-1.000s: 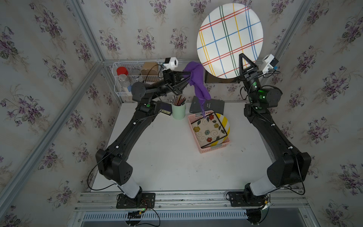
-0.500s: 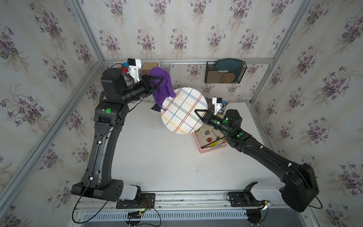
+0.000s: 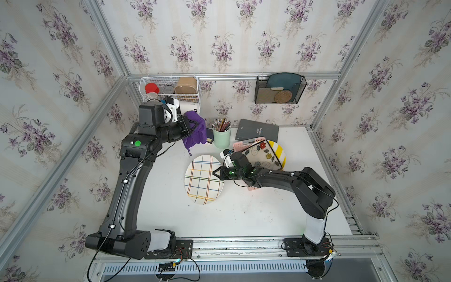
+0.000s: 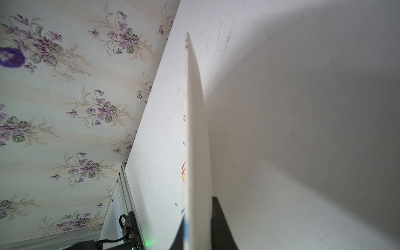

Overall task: Wipe the wet plate dry
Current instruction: Place the plate at the center of the board.

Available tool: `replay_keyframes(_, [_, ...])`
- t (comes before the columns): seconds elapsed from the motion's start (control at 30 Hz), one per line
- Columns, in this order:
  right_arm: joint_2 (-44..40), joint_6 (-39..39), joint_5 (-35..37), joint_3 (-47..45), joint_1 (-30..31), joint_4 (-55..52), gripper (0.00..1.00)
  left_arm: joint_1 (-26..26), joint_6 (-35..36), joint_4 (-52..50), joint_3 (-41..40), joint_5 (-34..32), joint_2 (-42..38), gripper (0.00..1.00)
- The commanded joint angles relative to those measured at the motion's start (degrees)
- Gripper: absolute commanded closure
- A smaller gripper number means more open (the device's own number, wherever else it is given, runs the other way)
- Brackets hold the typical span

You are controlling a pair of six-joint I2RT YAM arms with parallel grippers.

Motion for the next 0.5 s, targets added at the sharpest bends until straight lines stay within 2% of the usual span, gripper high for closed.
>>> replay_keyframes(0.0, [2.51,-1.05,4.06,-1.55,-0.02,-0.18,0.92,0.02,0.15,1.28,-1.23,-0.20,-1.10,1.00])
replay_keyframes(0.13, [5.40,-0.52,8.22,-2.11,-0.02,-3.97,0.80,0.03,-0.52,1.73,-3.31,-0.27,-1.83,1.00])
replay_keyframes(0.27, [4.04,-2.81,12.03,-0.37,-0.01,-8.07,0.59,0.03,-1.76,2.63,-5.25,0.61,-2.19,1.00])
replay_keyframes(0.47, [-3.33,-6.80,14.55,3.13,0.05,-14.03,0.16,0.07,-2.47,3.55,-7.59,0.63,-2.39,1.00])
